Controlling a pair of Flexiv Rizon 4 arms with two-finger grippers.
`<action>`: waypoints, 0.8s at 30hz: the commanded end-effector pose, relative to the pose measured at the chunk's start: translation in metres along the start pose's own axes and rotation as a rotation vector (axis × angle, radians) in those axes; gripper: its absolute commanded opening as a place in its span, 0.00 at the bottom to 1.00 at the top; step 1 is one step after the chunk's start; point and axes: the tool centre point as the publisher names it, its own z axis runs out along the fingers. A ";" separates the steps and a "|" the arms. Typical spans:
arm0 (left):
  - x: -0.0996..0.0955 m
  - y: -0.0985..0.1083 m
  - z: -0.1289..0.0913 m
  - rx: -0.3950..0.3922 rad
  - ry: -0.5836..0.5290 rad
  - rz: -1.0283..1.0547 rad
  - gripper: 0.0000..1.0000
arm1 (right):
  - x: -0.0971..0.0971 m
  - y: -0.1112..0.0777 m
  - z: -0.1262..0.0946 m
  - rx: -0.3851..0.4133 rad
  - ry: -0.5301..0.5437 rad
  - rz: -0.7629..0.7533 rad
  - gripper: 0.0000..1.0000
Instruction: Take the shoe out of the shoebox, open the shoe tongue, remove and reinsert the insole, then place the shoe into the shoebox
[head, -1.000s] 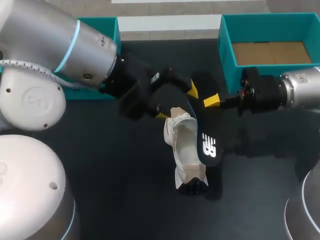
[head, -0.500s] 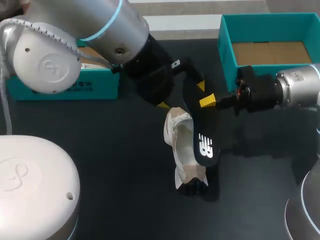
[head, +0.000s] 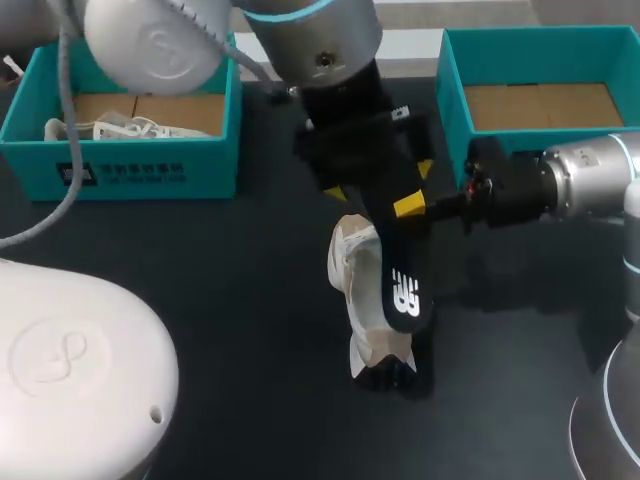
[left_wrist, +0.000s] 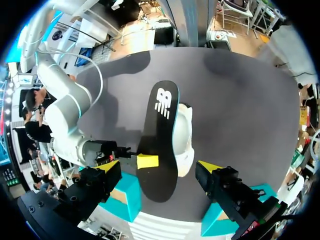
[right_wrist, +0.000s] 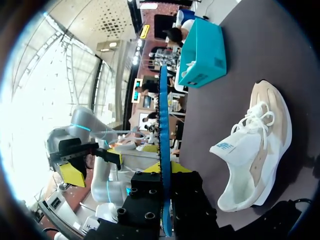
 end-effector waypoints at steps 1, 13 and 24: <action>-0.006 0.002 0.004 0.001 0.176 -0.006 1.00 | 0.000 0.002 0.000 0.003 -0.003 0.000 0.00; -0.010 0.006 0.010 0.004 0.136 -0.010 1.00 | 0.003 0.005 -0.002 0.009 -0.011 0.001 0.00; -0.008 0.008 0.011 -0.032 0.083 -0.015 1.00 | 0.005 0.004 -0.004 0.008 -0.017 -0.001 0.00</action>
